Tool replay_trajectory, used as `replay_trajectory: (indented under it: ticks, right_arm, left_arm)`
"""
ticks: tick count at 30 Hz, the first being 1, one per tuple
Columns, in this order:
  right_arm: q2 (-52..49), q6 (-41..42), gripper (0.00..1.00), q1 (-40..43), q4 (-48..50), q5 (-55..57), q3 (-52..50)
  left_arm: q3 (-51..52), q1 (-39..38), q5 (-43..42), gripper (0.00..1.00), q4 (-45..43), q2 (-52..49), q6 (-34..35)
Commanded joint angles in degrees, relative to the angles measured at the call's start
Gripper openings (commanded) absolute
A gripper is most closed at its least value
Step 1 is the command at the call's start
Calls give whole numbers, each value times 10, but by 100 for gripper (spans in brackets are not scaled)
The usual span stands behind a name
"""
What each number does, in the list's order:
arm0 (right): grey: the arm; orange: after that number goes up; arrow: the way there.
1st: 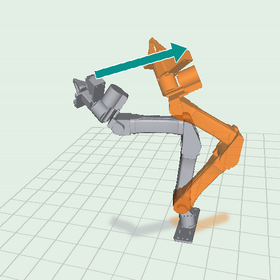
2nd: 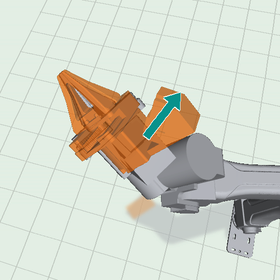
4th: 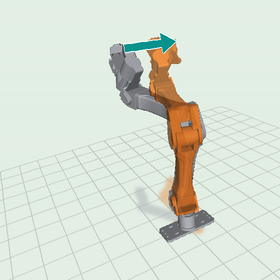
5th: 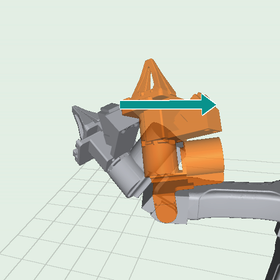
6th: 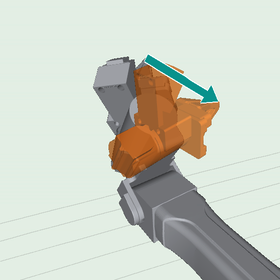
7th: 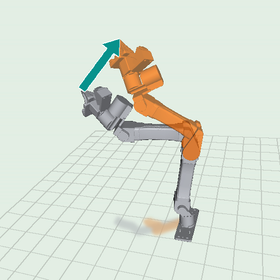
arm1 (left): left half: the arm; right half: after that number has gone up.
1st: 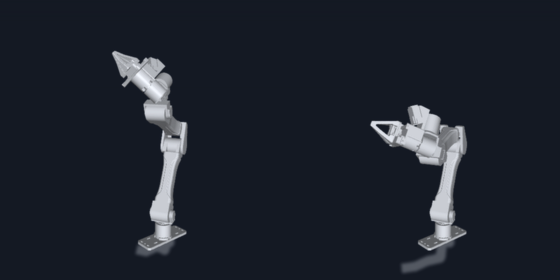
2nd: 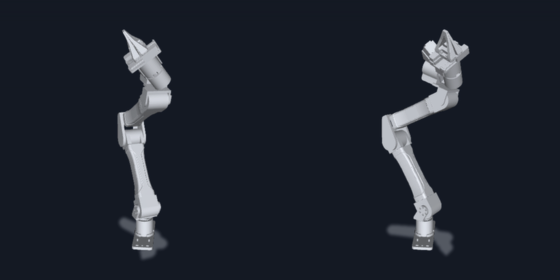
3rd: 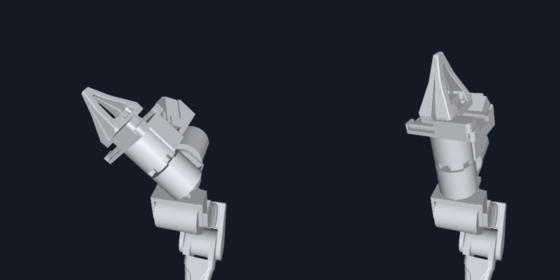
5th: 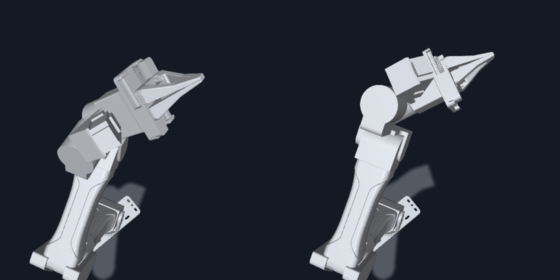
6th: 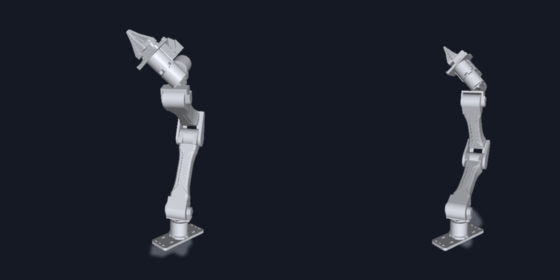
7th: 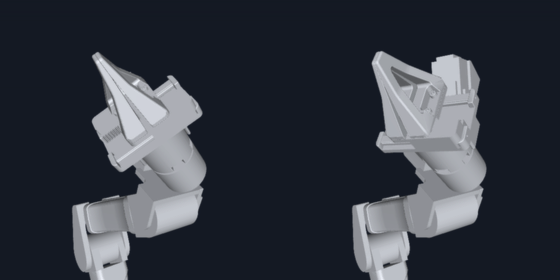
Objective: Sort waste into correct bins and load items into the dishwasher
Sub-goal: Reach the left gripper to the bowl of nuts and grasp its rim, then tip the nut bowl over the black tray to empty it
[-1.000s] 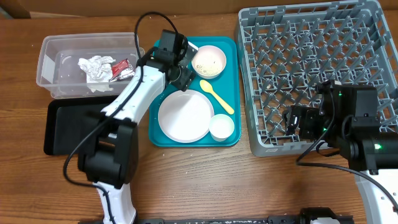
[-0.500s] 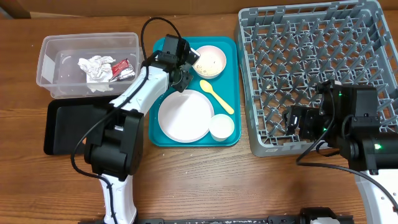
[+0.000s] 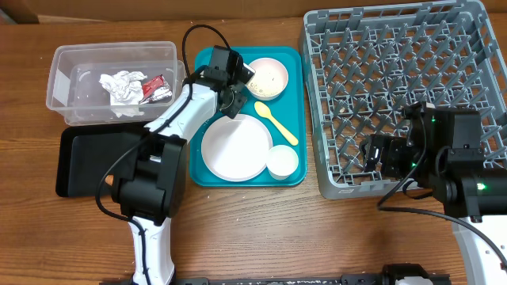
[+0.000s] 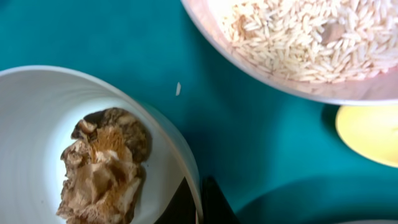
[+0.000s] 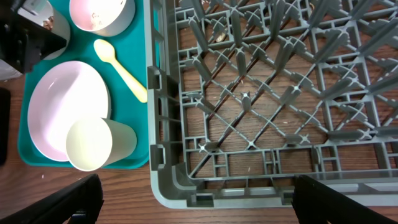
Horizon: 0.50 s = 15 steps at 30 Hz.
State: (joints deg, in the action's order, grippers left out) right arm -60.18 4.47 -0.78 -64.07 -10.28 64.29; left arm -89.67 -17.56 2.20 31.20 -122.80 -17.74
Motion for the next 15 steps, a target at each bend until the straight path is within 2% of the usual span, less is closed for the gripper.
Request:
replay_trajectory:
  ticks: [1,7,15]
  right_arm:
    - [3,2,100,2,3,-3,2]
    - [3,2,100,2,3,-3,2]
    - [3,2,100,2,2,-3,2]
  left_arm:
    - [-66,-2,2,4,43,19,40]
    - [-218,-1,-8,4,220,38,107]
    - [-388,19,-9,4,497,78,252]
